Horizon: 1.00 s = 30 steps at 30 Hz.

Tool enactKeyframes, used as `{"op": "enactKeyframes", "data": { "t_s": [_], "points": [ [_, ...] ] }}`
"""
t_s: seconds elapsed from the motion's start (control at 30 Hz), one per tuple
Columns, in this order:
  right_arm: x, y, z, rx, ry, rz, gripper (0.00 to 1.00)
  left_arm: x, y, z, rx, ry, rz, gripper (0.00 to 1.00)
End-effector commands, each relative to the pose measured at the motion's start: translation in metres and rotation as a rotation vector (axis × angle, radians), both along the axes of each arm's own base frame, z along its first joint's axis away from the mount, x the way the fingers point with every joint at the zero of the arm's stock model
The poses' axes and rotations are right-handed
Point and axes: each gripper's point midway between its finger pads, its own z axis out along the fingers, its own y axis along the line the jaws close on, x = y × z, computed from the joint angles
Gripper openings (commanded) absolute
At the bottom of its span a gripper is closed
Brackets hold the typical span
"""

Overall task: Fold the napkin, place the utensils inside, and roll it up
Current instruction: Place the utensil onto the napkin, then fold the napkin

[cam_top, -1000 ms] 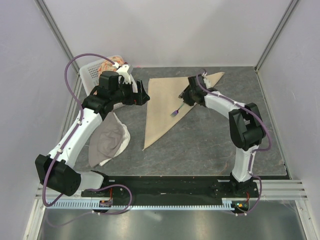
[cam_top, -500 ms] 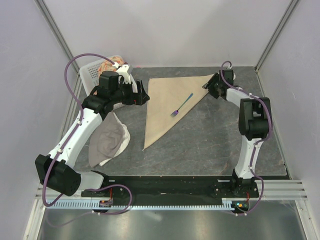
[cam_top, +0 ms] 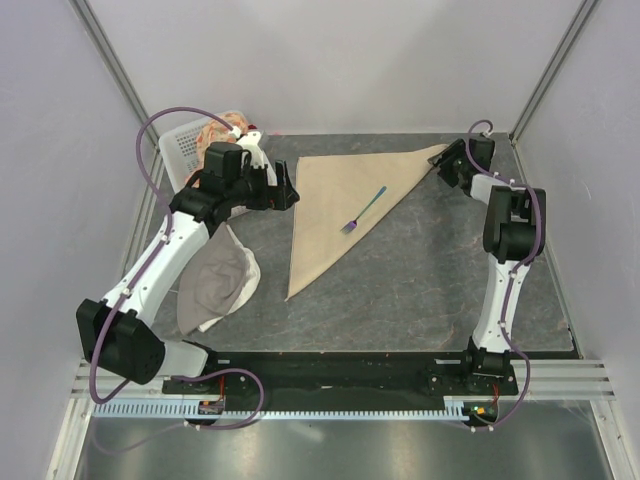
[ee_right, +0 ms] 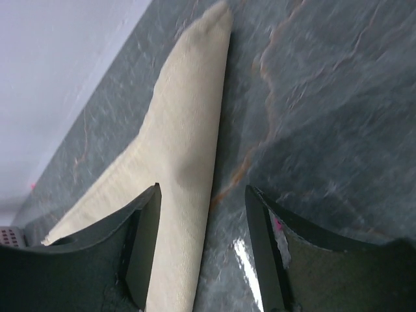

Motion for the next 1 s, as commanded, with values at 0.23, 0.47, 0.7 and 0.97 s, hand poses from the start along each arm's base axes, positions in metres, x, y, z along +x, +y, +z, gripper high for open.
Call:
{"op": "enactKeyframes", "data": {
  "t_s": [0.23,0.47,0.7,0.97],
  "points": [
    [0.031,-0.025,-0.023,0.027,-0.020,-0.049,0.62,0.009,-0.003,-0.003,0.017,-0.023,-0.010,1.00],
    [0.043,-0.038,-0.036,0.051,-0.017,-0.084,0.61,0.011,-0.003,-0.008,0.021,-0.013,-0.009,1.00],
    [0.050,-0.045,-0.044,0.053,-0.004,-0.105,0.59,0.012,-0.005,-0.009,0.016,-0.004,-0.017,1.00],
    [0.050,-0.053,-0.054,0.049,0.009,-0.129,0.58,0.013,-0.006,-0.012,0.019,0.001,-0.018,1.00]
  ]
}}
